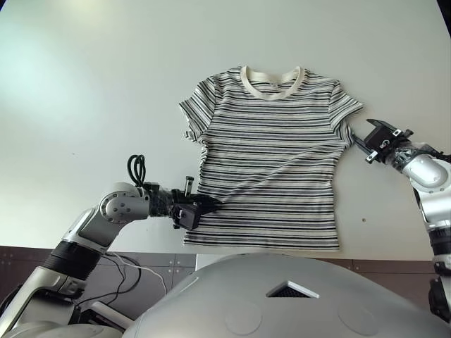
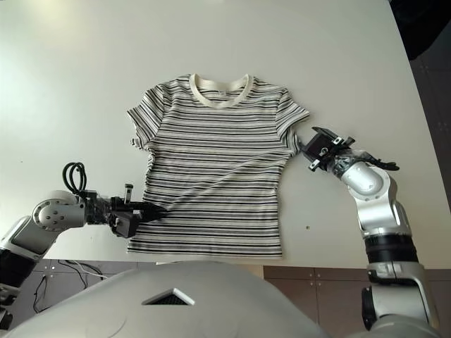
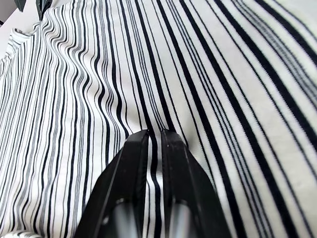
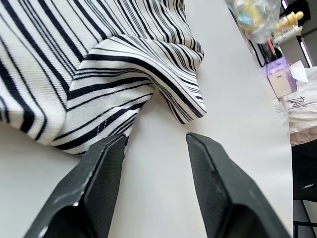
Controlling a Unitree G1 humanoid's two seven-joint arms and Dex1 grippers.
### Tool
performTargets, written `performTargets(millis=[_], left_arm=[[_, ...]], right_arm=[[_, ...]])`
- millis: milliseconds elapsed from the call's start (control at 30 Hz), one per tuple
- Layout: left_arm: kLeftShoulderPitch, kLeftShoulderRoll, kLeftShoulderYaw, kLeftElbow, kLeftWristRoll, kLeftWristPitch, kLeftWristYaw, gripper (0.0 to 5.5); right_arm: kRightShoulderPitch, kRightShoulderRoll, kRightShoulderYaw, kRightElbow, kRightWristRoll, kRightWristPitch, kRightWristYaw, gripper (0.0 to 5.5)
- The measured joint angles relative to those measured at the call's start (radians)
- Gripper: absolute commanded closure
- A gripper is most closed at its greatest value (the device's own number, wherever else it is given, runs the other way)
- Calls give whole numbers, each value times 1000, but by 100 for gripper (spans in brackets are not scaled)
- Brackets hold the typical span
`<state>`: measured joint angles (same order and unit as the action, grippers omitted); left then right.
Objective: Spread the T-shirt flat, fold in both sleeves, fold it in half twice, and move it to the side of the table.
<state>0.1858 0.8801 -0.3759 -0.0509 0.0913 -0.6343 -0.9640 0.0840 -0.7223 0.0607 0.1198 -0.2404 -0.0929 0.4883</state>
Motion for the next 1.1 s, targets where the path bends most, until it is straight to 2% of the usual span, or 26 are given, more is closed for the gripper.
performTargets(millis=[100, 233, 400, 467, 633, 733, 900, 1100], left_arm=[[19, 13, 9, -34, -7, 36, -4, 501], [-8, 22, 33, -136, -172, 203, -54, 501], [-315, -56, 99, -247, -474, 562, -89, 501], [-405, -112, 92, -223, -490, 619, -93, 501], [-695, -442, -51, 187, -154, 448, 105, 501], [-788, -571, -106, 461, -1, 295, 219, 501], [-913, -696, -186, 870, 201, 69, 369, 501], [-975, -753, -231, 1126, 327, -47, 464, 501]], right_arm=[[70, 24, -6, -143, -72, 111, -62, 324], [74, 87, -1, -228, -128, 217, -124, 324], [62, 105, 10, -225, -150, 245, -137, 324], [45, 112, 18, -216, -151, 247, -137, 324], [-49, 127, 49, -200, -150, 227, -124, 324], [-108, 134, 81, -175, -149, 204, -104, 324], [-114, 136, 108, -143, -148, 182, -90, 324], [-85, 133, 93, -166, -109, 184, -62, 324]])
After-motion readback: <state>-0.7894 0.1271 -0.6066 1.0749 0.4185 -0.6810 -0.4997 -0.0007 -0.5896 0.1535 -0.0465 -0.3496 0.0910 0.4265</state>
